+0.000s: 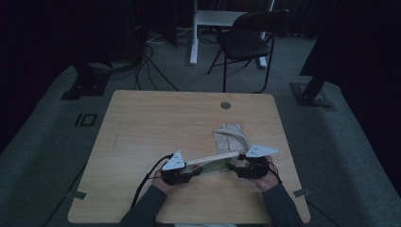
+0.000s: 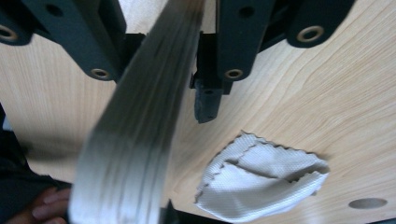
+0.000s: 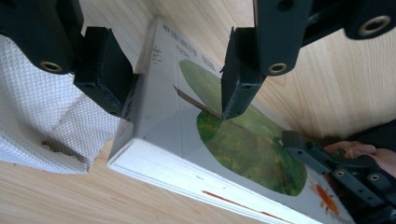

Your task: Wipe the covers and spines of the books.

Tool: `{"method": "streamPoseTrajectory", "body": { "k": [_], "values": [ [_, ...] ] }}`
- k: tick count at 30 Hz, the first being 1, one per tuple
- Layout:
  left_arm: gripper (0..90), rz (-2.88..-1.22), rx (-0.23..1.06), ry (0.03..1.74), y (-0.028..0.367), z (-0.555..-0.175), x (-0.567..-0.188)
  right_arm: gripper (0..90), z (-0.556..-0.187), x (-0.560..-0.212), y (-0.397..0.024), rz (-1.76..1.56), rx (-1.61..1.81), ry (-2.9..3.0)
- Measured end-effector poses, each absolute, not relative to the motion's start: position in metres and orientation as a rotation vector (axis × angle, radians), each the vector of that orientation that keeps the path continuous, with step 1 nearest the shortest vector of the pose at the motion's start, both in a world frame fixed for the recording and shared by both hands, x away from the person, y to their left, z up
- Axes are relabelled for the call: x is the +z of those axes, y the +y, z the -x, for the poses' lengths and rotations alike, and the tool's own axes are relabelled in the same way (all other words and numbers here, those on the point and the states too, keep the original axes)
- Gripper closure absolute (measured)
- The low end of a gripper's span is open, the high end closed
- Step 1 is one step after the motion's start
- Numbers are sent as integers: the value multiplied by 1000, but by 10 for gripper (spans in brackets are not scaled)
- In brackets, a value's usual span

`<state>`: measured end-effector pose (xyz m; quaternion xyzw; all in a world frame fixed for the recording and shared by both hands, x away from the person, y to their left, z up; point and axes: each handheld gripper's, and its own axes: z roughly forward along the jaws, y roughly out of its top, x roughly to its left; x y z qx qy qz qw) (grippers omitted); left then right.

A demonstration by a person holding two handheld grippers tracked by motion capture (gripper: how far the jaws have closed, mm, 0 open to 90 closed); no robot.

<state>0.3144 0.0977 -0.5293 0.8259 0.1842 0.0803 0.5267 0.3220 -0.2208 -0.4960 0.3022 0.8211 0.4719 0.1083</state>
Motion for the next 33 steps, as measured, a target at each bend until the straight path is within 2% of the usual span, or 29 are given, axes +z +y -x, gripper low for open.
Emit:
{"method": "streamPoseTrajectory", "body": {
  "k": [7,14,18,23,29,33],
  "values": [
    [787,-2007,205,402,93,-307,-522,411,-323,-498,-222,-903,1399,2412],
    [795,-1997,186,431,98,-307,-514,393,-326,-506,-220,-937,1334,2474],
    [794,-1937,155,479,107,-310,-508,391,-327,-513,-211,-941,1285,2519],
    [792,-1861,118,517,113,-311,-503,407,-327,-517,-203,-938,1266,2549],
    [776,-1832,100,512,112,-310,-502,464,-324,-516,-199,-935,1260,2567],
    [771,-1846,92,512,109,-309,-505,464,-321,-515,-191,-905,1257,2579]
  ]
}}
